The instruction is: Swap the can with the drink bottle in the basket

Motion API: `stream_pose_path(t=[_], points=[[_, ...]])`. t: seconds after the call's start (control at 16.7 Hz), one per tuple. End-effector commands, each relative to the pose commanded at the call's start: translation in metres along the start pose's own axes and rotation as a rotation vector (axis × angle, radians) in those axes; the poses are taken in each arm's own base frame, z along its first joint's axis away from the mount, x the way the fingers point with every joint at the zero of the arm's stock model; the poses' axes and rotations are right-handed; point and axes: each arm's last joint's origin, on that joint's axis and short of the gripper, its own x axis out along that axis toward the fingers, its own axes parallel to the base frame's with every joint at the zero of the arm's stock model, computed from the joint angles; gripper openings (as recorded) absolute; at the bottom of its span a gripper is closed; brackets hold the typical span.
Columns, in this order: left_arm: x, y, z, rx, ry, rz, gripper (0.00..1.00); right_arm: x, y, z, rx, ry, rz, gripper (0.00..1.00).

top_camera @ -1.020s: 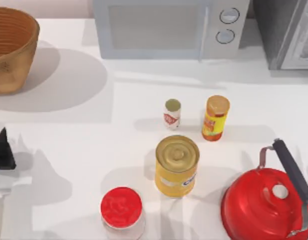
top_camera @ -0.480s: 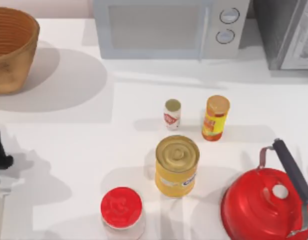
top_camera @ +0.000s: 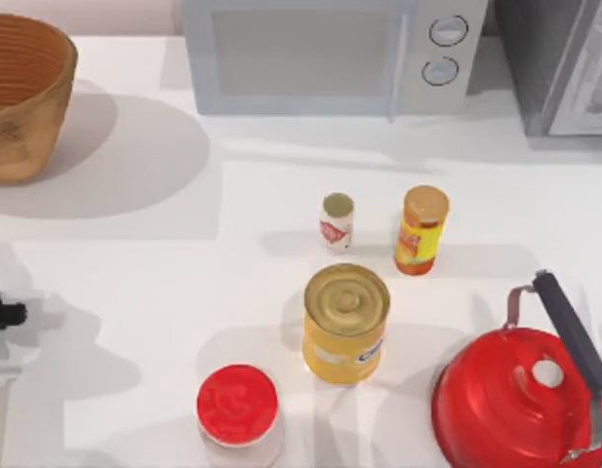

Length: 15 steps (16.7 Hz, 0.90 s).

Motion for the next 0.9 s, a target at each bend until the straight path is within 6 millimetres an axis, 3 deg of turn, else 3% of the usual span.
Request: stream_pose_path(t=[0.6,0.9], points=[[0.001,0.003,0.001,0.001,-0.002,0.011,0.0,0.0,0.0,0.0,0.0,0.0,0.0,1.0],[0.015,0.044,0.034,0.014,-0.049,0.157,0.0,0.0,0.0,0.0,0.0,0.0,0.0,1.0]])
